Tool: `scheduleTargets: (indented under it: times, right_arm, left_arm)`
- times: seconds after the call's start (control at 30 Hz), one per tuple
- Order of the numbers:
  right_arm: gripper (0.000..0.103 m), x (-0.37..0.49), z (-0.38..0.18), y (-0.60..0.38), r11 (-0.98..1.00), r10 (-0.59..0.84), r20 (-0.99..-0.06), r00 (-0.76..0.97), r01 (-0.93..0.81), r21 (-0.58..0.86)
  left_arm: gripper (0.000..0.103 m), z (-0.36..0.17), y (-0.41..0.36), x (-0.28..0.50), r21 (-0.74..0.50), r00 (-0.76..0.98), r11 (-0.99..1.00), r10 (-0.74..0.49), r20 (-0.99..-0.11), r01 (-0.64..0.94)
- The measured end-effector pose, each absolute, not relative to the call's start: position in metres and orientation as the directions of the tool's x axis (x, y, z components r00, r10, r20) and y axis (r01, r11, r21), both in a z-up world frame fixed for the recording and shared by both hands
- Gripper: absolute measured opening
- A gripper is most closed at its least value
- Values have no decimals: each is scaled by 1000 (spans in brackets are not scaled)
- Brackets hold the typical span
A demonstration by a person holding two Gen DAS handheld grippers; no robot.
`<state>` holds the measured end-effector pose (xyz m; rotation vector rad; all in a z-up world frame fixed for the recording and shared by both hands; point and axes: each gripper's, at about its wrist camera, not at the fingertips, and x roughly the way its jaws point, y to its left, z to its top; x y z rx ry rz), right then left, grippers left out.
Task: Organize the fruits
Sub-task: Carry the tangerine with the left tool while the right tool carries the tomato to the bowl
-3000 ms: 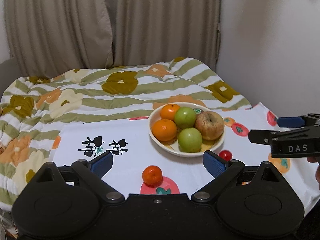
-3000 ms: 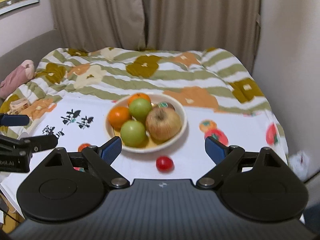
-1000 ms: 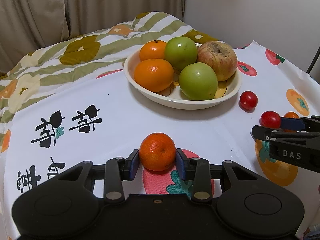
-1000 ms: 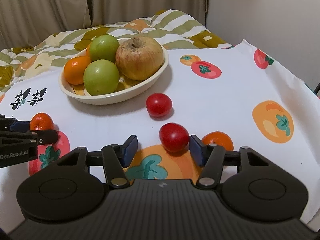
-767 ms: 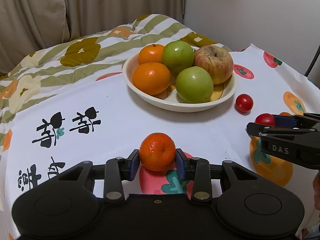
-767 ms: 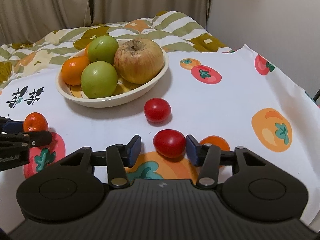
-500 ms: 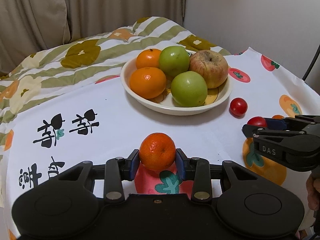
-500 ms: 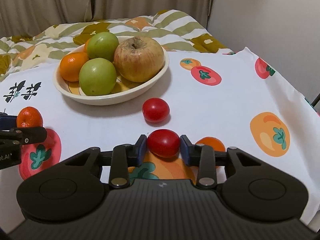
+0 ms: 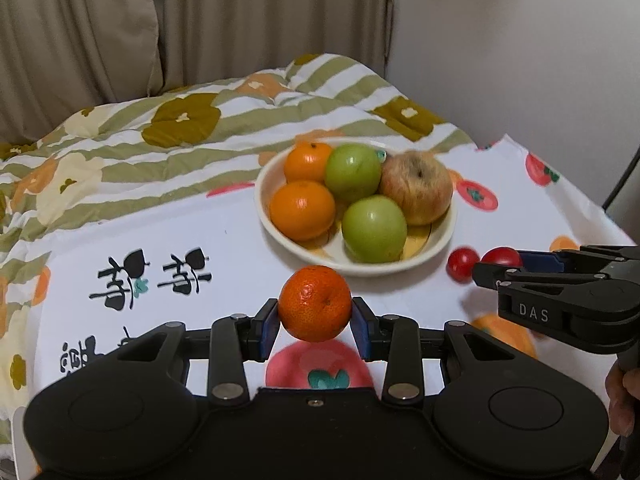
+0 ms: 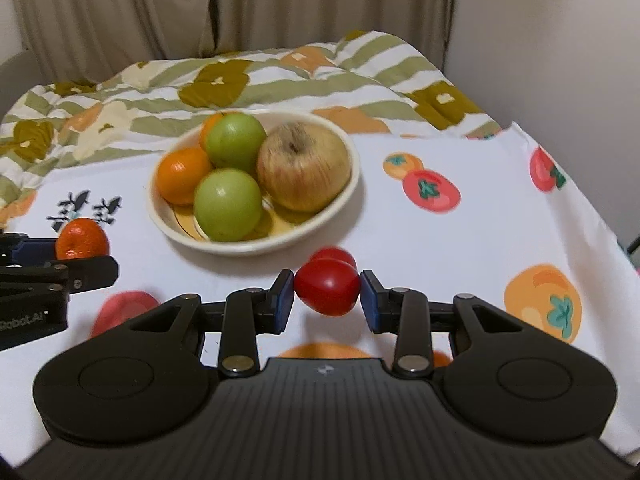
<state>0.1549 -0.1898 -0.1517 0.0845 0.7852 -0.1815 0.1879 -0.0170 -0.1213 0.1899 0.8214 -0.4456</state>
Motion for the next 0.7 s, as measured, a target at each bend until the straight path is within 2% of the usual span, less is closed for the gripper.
scheduleTargets:
  times: [0.47,0.7]
  right_arm:
    - [51,198,-94,-223,999,16,-683,730,18,44]
    - [51,242,-80,-240,995,90,-672,735,-87,38]
  left_arm:
    - [42,-73,-45,219,-24,668,941,-258,-698,338]
    - [42,-68,-59,256,-17,673,961,-205,-710,275]
